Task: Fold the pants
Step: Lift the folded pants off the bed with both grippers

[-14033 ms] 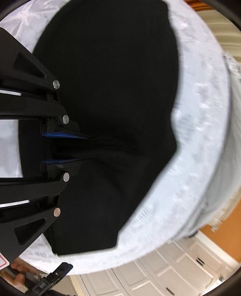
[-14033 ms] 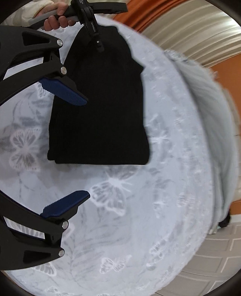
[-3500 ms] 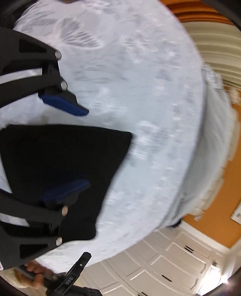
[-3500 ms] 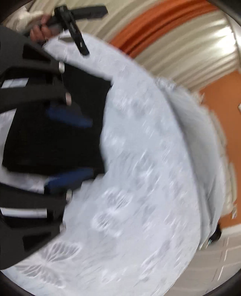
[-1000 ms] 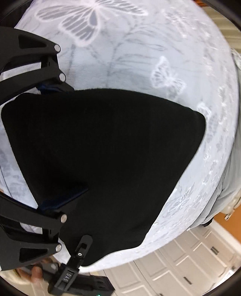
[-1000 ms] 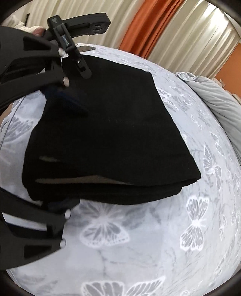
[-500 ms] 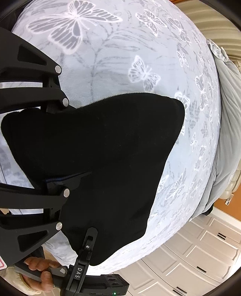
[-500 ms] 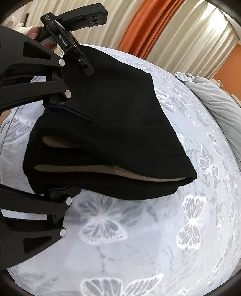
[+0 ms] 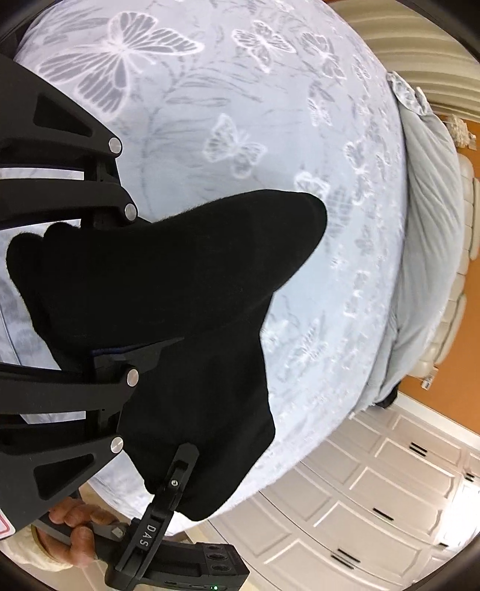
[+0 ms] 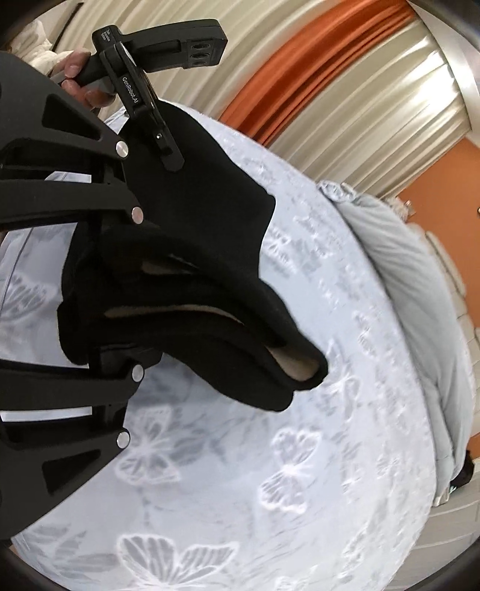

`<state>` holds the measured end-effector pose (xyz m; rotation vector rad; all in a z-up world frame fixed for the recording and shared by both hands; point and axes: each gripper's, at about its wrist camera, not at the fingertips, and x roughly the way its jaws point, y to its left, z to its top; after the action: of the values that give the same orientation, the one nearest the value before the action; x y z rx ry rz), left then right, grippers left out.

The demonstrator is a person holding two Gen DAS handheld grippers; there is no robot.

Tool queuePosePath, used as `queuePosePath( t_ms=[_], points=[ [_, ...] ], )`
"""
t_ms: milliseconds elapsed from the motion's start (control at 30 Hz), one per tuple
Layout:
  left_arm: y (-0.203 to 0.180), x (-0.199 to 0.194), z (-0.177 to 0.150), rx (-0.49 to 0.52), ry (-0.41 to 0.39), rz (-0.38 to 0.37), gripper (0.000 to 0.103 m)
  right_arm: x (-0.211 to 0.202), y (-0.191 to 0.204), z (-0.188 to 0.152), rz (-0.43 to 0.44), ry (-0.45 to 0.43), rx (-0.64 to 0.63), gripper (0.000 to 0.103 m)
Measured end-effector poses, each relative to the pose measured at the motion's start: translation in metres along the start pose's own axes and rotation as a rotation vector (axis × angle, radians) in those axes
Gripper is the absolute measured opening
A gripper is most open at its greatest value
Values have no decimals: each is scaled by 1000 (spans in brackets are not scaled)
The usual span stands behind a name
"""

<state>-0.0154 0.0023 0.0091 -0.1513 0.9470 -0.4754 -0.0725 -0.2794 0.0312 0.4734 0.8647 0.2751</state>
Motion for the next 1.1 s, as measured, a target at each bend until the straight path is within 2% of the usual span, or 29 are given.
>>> queuePosePath(
  t_ms=[300,433,800,1000,1100],
  points=[
    [-10,-34,39,15,-144,9,34,-18,27,39,57,-117,-35,33],
    [-22,-54,70,57,-238,27,34,-33,38,63,73,-178,-55,33],
    [-51,-87,173,147,-410,76,34,-63,81,179,70,-357,-182,33],
    [-52,-90,227,158,-484,81,34,-55,83,239,89,-413,-201,33],
    [-52,-80,251,173,-506,106,35,-42,76,265,103,-428,-201,33]
  ],
)
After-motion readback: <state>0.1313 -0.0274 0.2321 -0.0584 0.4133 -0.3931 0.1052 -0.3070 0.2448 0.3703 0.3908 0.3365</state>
